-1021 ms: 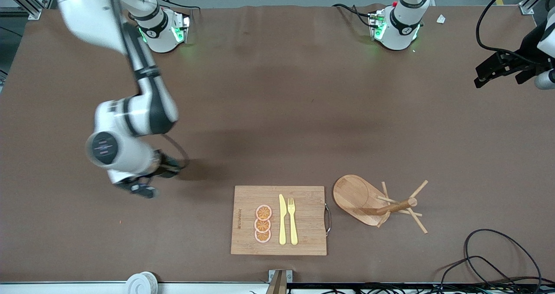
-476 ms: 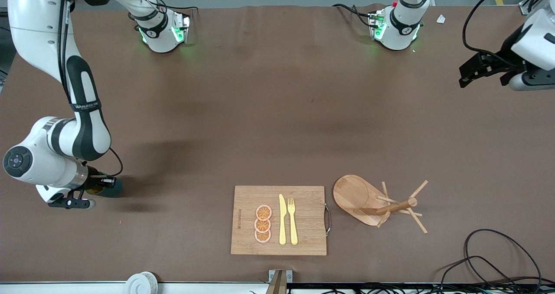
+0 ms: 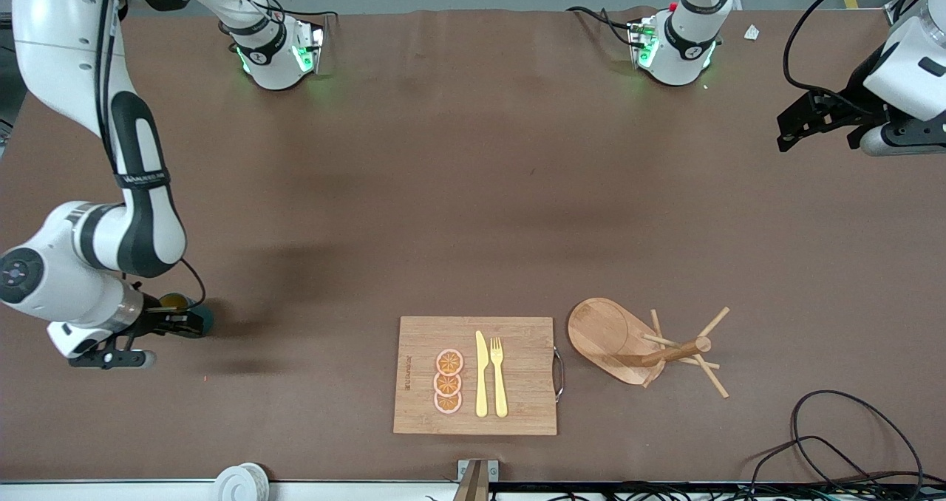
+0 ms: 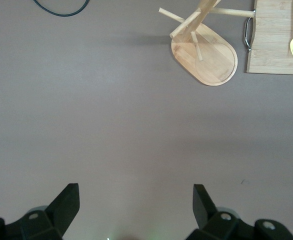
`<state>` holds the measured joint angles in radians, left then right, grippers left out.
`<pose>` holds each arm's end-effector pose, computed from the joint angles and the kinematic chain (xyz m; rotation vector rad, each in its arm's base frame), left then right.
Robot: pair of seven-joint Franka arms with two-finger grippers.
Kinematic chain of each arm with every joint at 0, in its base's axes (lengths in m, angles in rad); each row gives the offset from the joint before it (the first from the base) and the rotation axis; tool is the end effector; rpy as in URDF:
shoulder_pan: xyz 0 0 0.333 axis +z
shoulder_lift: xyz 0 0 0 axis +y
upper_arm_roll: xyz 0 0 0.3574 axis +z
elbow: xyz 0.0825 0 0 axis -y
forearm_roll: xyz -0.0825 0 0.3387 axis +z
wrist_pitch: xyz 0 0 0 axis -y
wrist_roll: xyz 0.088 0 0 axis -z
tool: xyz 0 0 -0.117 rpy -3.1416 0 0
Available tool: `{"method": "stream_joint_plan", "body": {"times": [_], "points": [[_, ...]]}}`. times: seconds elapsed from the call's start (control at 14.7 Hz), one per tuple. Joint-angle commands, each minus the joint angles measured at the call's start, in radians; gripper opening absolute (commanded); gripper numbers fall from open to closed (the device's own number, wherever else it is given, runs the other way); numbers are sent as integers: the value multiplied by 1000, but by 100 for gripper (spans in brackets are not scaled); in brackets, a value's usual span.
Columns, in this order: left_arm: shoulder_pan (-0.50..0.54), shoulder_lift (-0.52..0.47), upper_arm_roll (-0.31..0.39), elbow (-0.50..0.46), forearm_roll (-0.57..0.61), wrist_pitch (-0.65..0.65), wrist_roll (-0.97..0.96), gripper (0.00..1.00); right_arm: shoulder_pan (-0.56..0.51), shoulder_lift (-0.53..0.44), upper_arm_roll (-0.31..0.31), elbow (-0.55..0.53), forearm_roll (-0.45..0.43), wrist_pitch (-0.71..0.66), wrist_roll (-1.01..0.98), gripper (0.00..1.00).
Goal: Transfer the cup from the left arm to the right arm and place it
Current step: 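Set the mug down and open the right gripper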
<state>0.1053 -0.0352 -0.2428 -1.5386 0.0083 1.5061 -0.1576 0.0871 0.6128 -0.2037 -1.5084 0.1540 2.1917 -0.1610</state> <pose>0.4860 -0.0691 0.6809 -3.1251 -0.0325 -0.0064 0.6995 -0.0455 0.3669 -3.1367 -0.0016 -0.1345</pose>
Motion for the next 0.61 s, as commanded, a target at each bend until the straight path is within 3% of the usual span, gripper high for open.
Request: {"method": "stream_joint_plan", "body": {"times": [0.0,0.34,0.54], "points": [[7,-17,0,-15,1,14,12,100,6,-189,7,-18,-25,-160,-9,100],[4,-15,0,-15,7,16,12,100,17,-456,7,-32,-88,-440,3,100],[4,-17,0,-15,7,16,10,100,14,-510,9,-9,-131,-498,3,100]]}}
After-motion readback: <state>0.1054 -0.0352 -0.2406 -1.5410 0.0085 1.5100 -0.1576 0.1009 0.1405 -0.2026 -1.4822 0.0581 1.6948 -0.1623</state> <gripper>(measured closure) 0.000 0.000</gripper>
